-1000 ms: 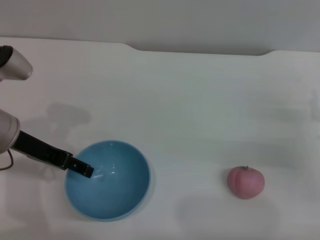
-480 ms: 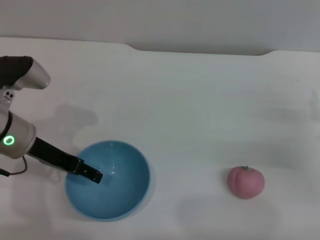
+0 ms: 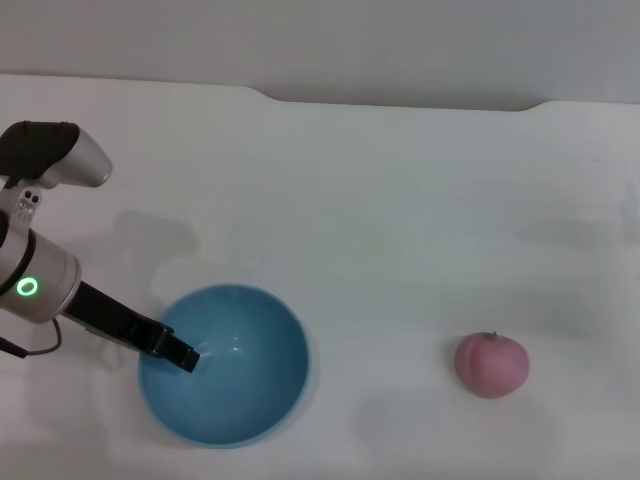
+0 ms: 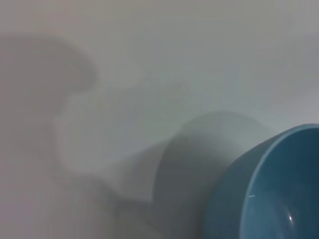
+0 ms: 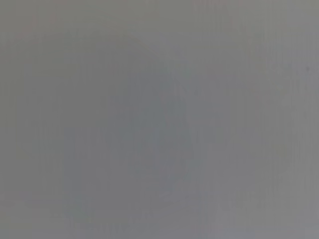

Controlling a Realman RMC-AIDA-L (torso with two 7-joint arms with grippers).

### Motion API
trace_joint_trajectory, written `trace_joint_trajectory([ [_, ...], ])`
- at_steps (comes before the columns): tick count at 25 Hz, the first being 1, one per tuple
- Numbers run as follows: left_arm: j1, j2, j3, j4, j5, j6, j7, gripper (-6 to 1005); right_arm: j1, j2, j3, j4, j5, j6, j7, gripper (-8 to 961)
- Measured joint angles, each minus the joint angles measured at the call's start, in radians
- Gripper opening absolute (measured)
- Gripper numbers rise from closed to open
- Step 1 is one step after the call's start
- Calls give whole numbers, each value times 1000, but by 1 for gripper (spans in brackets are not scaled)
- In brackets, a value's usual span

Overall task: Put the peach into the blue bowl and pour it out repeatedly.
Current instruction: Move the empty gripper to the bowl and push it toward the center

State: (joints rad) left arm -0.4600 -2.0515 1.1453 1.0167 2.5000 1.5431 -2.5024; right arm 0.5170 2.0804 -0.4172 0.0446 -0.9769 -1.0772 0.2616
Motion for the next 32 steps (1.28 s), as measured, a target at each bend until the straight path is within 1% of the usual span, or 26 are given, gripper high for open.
trace_joint_trajectory([
  [4,-5,0,6,-11,2,0,0,429,11,1,0,26,0,-1,9,388],
  [7,-12,0,6,-26,0,-5,0,313,31,1,1,47,0,-1,81,386],
  [10,-14,-1,3,-29,0,-7,1,197,63,-2,-6,54,-7,27,237,384],
  [11,-14,-1,1,-30,0,-7,1,158,82,-7,-13,46,-27,57,364,383],
  [12,-14,-1,-1,-30,-1,-9,1,119,82,-7,-13,46,-27,57,364,382],
  [13,-14,-1,-3,-29,-1,-10,1,80,99,-12,-25,4,-103,86,564,381],
  [14,-14,-2,-3,-28,-2,-18,0,41,99,-12,-25,4,-103,86,564,381],
  [15,-14,-2,-4,-27,-2,-25,-1,2,105,-13,-40,-35,-166,95,688,380],
  [17,-14,-2,-4,-27,-2,-41,-5,0,114,-13,-89,-128,-324,102,944,378],
  [19,-15,-2,-6,-28,-2,-49,-5,-1,126,-15,-160,-244,-511,97,1244,377],
  [21,-15,-4,-6,-28,-4,-50,-3,-2,141,-19,-232,-353,-686,72,1493,375],
  [23,-15,-5,0,-26,-9,-51,-1,-2,161,-25,-298,-458,-868,11,1722,374],
  [25,-16,-5,2,-25,-13,-54,-1,-1,188,-28,-337,-539,-1015,-90,1868,372],
  [28,-17,-5,0,-24,-14,-60,1,-1,245,-30,-382,-618,-1213,-257,2003,370],
  [29,-17,-5,-2,-24,-15,-61,1,-1,265,-28,-403,-630,-1272,-292,2040,369],
  [30,-17,-5,-5,-23,-15,-61,5,-1,300,-19,-468,-648,-1389,-342,2117,369],
  [31,-17,-5,-5,-23,-15,-61,5,-1,307,-16,-497,-652,-1412,-344,2135,368],
  [32,-17,-6,-4,-22,-16,-61,8,-1,307,-16,-497,-652,-1412,-344,2135,367],
])
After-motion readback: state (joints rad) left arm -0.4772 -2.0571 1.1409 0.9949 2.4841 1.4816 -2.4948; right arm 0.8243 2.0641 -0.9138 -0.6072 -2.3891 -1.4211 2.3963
